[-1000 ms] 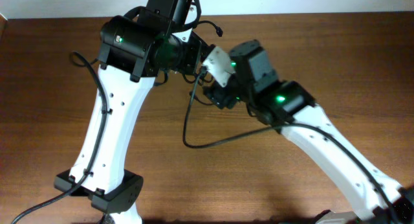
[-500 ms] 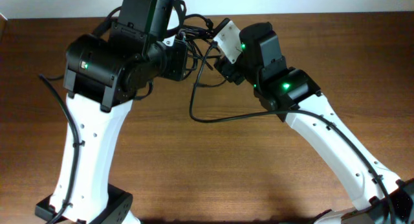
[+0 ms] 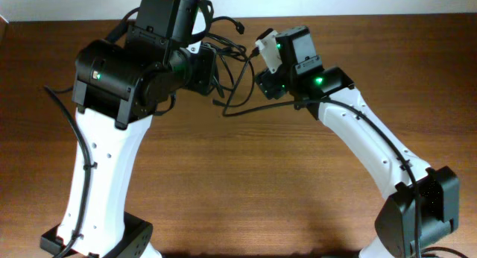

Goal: Untangle cables

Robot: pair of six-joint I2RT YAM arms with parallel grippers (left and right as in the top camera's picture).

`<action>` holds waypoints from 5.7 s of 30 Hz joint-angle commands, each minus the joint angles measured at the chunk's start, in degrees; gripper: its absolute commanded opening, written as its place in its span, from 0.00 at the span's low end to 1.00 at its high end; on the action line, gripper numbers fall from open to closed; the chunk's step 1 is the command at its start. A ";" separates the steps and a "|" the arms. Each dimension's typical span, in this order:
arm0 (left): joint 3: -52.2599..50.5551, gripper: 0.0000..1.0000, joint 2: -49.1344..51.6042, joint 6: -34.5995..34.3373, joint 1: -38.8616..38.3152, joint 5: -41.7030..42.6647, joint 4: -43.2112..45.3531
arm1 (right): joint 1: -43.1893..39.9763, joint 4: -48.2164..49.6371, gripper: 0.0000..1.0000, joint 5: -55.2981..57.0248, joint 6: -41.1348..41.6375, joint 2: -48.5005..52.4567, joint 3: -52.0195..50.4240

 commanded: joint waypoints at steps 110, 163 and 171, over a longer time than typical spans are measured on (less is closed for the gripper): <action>3.50 0.00 -3.72 0.17 33.05 7.04 -3.50 | -54.31 4.96 0.04 -2.47 20.20 -12.57 5.90; 3.34 0.00 3.54 0.13 18.53 2.69 -3.76 | -60.11 5.18 0.99 -7.87 15.45 15.13 25.59; 3.34 0.00 3.54 0.17 18.53 2.71 -4.87 | -42.12 -26.38 0.84 -15.45 -20.26 9.70 25.55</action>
